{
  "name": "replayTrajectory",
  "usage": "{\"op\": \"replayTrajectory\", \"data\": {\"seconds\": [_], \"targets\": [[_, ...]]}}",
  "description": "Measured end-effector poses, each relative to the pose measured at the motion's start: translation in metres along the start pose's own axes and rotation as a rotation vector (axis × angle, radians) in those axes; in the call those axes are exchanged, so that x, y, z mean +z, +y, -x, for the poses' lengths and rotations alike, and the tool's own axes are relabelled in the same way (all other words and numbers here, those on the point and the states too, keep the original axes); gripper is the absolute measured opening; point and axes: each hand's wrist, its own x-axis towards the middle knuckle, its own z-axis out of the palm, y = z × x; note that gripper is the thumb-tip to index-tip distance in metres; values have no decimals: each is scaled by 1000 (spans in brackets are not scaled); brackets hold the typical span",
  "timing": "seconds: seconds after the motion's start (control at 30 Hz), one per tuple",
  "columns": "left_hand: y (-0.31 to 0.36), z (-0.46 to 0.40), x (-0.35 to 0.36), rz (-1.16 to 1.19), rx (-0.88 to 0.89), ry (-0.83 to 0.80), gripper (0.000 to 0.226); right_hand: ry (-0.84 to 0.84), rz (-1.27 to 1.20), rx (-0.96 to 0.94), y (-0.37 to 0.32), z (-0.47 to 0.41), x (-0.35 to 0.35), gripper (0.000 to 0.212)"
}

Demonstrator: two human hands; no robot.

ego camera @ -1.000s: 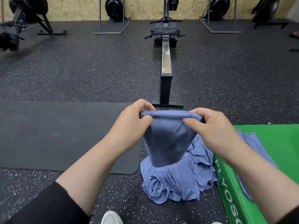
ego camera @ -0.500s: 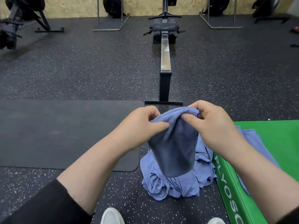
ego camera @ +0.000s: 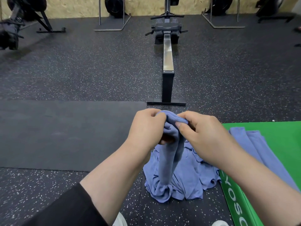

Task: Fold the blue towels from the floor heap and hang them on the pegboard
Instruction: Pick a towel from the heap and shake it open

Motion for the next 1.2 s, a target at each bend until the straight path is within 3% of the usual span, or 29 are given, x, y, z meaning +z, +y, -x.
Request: {"op": "replayTrajectory", "data": {"seconds": [0.2,0.27,0.33,0.4,0.53,0.67,0.83,0.9,1.03,1.13,1.2], "targets": [[1,2,-2,45,53,-35,34,-157,-278,-78,-2,-2,-2,30],[5,3,-2,167,15,-82,43,-66,-281,-66,5,-5,-3,30],[5,3,-5,33,86,-94,54,38,-258,-19,9,-9,-4,25],[3,2,-10,-175,210,-116,45,48,-295,1,10,-11,-3,20],[7,1,-14,-176,261,-128,8,87,-418,18,9,-11,2,19],[10,-1,-14,-46,297,-59,7,117,-676,81,7,-12,3,36],[14,0,-14,156,323,-6,11,-21,-751,95,6,-10,12,57],[15,-1,-14,242,330,-18,16,-91,-728,102,6,-8,18,60],[17,-5,-15,405,353,50,16,-88,-462,57,4,-7,19,23],[20,-6,-17,456,357,84,13,-74,-406,66,3,-7,19,38],[21,-7,-20,475,361,99,15,-89,-358,73,1,-5,18,34]]}}
